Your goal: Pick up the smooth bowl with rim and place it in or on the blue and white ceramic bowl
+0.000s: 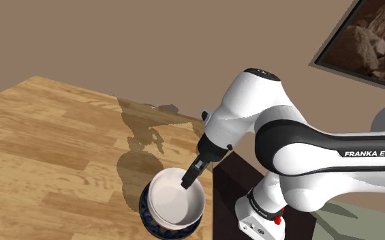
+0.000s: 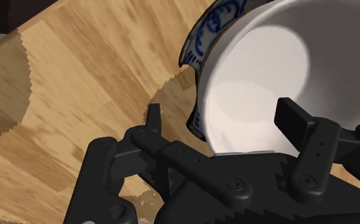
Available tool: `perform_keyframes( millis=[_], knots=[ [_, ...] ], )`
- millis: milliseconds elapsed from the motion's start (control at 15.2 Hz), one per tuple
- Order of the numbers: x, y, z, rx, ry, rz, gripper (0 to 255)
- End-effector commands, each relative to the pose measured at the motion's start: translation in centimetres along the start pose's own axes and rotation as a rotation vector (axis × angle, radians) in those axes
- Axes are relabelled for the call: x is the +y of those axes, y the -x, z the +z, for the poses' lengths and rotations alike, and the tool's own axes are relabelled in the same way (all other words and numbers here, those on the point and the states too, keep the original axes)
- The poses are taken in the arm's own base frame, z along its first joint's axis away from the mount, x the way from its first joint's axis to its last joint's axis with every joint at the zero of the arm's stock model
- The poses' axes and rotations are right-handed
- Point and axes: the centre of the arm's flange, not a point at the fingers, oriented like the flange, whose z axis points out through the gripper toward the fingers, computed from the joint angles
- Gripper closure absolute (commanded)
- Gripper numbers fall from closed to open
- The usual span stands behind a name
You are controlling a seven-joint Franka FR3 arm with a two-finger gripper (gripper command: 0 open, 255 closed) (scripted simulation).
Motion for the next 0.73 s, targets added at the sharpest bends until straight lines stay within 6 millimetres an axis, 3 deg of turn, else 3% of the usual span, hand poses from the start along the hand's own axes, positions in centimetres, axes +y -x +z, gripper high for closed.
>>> perform_keyframes(
  millis=[0,132,660],
  knots=[
    [-0.1,-0.1,-2.0,-0.001,0.000,0.000,0],
    [-0.1,-0.1,-4.4,-0.001,0.000,0.000,0],
    [-0.1,-0.1,-4.4,-0.001,0.000,0.000,0]
  ],
)
